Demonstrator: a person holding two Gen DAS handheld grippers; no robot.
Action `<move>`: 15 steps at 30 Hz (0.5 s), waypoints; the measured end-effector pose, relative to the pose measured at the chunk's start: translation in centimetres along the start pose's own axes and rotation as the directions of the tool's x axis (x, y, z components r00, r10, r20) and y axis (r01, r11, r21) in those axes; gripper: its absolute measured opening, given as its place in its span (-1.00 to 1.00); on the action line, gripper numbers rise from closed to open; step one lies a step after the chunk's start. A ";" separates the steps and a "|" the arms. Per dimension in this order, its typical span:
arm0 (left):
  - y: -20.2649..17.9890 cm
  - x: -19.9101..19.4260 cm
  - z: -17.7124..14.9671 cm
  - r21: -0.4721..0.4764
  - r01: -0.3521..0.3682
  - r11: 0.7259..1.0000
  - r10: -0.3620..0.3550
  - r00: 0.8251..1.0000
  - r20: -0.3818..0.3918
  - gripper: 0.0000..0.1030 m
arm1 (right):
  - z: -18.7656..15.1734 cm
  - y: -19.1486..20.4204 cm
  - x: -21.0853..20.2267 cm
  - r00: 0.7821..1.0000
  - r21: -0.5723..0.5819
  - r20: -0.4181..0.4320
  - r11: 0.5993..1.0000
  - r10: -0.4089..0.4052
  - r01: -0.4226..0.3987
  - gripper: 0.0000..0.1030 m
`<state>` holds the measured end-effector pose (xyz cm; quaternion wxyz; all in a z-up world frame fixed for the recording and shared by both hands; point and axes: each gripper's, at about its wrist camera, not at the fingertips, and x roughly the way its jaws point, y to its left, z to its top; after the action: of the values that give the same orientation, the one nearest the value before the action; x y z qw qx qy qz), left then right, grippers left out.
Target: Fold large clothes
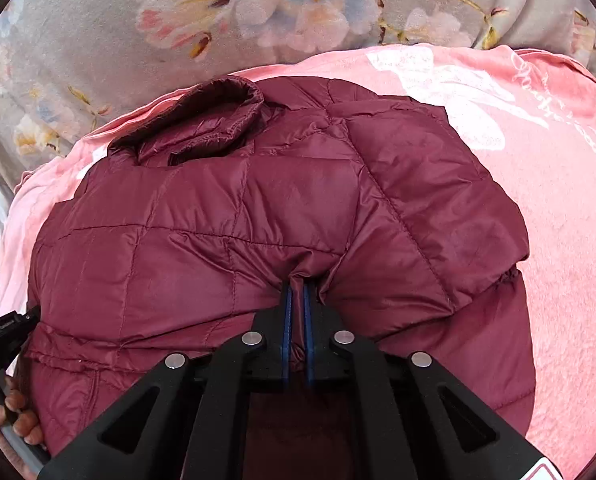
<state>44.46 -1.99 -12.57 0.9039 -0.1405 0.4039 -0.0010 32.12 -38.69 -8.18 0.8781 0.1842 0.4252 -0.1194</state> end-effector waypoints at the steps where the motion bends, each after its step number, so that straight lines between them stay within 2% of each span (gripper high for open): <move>1: -0.1 -0.3 0.0 0.010 -0.007 1.000 0.007 1.000 0.005 -0.94 | -0.1 -0.2 -0.9 1.000 0.017 0.018 1.000 -0.014 0.014 -0.84; 2: -0.1 -1.3 0.0 0.028 -0.014 0.999 0.013 0.999 0.029 -0.93 | -0.2 -0.4 -1.8 0.999 0.034 0.042 0.999 -0.024 0.022 -0.78; 3: -0.1 -2.1 0.0 0.034 -0.016 0.999 0.014 0.999 0.051 -0.93 | -0.4 -0.7 -3.4 0.995 0.061 0.099 0.998 -0.030 0.024 -0.70; 5: 0.1 -4.3 0.3 0.035 -0.014 0.999 0.010 0.994 0.111 -0.87 | -0.1 -0.5 -5.5 0.984 0.082 0.175 0.997 -0.015 0.001 -0.69; 8: -0.8 -6.4 1.8 0.028 0.015 1.000 -0.019 0.987 0.163 -0.81 | 1.6 1.2 -6.3 0.978 0.049 0.203 0.997 0.045 -0.056 -0.69; 12: -3.0 -5.4 3.2 0.038 0.019 0.999 -0.024 0.989 0.148 -0.80 | 2.6 4.9 -4.6 0.981 -0.058 0.183 0.997 0.064 -0.055 -0.70; 15: -4.2 -2.9 2.8 0.061 0.009 0.998 -0.013 0.997 0.075 -0.80 | 2.1 6.6 -2.2 0.990 -0.107 0.128 0.993 0.061 -0.048 -0.70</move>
<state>45.01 -5.01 -7.65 0.9223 -0.1150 0.3687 -0.0130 34.66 -33.49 -3.76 0.9155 0.1419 0.3669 -0.0850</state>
